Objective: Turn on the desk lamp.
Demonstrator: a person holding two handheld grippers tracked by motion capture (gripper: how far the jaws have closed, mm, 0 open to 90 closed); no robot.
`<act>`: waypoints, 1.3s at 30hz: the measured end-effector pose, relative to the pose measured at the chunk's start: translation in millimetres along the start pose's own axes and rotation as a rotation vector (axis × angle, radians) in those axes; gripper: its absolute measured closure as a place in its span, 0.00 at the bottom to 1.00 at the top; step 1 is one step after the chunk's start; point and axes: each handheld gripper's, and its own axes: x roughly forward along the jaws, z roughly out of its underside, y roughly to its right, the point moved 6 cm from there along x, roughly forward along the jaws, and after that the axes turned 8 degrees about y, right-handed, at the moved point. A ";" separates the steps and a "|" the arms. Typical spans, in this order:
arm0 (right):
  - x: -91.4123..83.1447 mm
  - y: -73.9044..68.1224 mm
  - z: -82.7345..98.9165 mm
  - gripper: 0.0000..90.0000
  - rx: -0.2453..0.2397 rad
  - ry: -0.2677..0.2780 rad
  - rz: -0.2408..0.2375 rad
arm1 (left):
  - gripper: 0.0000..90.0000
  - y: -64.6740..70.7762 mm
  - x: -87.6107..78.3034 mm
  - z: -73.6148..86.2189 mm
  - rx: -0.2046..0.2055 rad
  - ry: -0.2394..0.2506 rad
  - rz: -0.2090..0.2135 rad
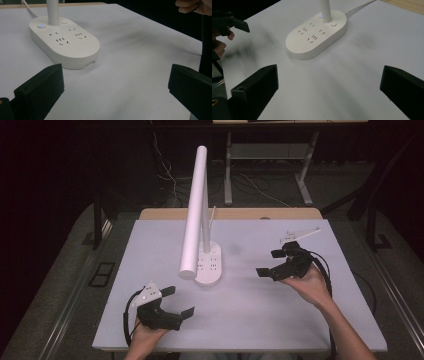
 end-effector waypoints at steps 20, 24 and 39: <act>43.1 5.9 -31.1 0.02 0.051 0.008 -0.052 | 0.00 0.6 -0.8 0.4 0.000 0.001 0.002; 50.0 10.5 -35.0 0.02 0.056 0.005 -0.046 | 0.00 0.1 -1.1 0.2 -0.005 0.005 0.002; 74.3 20.8 -48.1 0.02 0.052 -0.021 -0.027 | 0.00 -1.1 -1.6 0.0 -0.008 0.008 0.000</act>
